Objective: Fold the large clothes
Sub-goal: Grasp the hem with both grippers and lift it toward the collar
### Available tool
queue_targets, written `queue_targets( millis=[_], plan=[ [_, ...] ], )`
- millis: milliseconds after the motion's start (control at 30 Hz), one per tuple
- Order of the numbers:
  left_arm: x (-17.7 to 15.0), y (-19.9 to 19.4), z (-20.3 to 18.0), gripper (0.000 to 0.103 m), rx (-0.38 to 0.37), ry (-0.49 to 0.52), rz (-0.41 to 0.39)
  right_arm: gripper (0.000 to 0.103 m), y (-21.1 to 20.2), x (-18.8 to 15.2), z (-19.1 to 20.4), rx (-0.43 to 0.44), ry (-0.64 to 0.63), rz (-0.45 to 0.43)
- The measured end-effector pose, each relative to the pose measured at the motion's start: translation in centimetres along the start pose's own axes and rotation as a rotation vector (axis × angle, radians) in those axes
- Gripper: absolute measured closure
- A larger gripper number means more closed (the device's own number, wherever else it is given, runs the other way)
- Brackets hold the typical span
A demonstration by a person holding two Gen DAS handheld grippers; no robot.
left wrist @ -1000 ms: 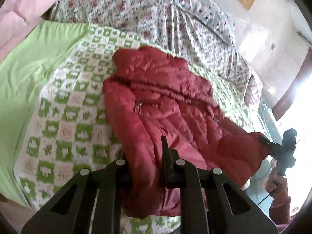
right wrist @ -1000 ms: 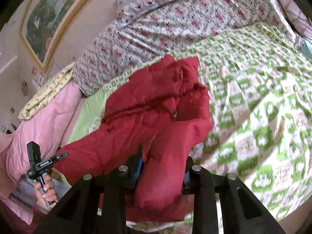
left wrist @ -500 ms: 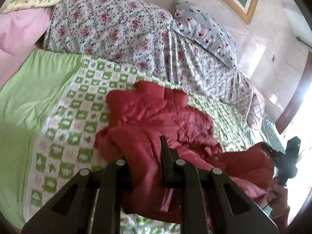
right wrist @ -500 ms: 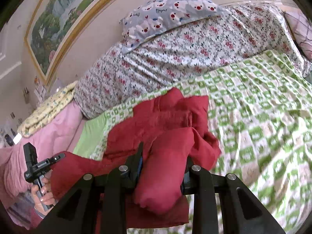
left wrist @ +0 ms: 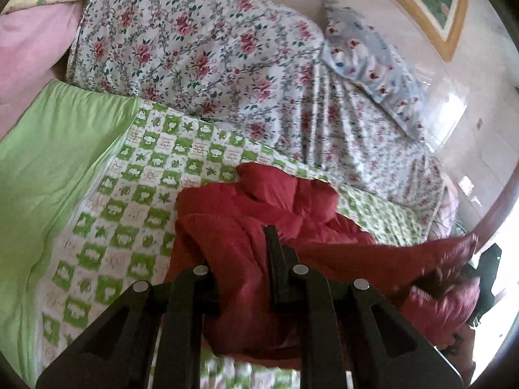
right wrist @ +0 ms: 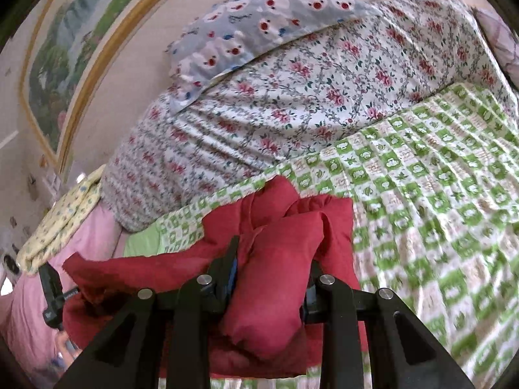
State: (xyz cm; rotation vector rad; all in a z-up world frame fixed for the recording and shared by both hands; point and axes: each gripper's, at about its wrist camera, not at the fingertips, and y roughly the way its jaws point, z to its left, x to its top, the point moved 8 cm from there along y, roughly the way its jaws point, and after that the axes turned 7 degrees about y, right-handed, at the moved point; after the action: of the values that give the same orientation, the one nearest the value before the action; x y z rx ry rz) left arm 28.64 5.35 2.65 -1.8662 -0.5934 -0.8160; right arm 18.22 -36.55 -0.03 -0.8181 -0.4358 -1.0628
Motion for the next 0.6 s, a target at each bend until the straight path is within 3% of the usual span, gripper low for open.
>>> queue_targets(
  millis=[267,600],
  plan=[
    [2.2,7.3,2.6,0.086,0.039,-0.069,0.054,0.074,7.5,2.8,-3.5,-0.046,0.096,0.007],
    [2.7,15.8,4.5,0.084,0.067,-0.101,0.135,0.071,15.2,3.4,-7.7,-0.091,0.209,0.035]
  ],
)
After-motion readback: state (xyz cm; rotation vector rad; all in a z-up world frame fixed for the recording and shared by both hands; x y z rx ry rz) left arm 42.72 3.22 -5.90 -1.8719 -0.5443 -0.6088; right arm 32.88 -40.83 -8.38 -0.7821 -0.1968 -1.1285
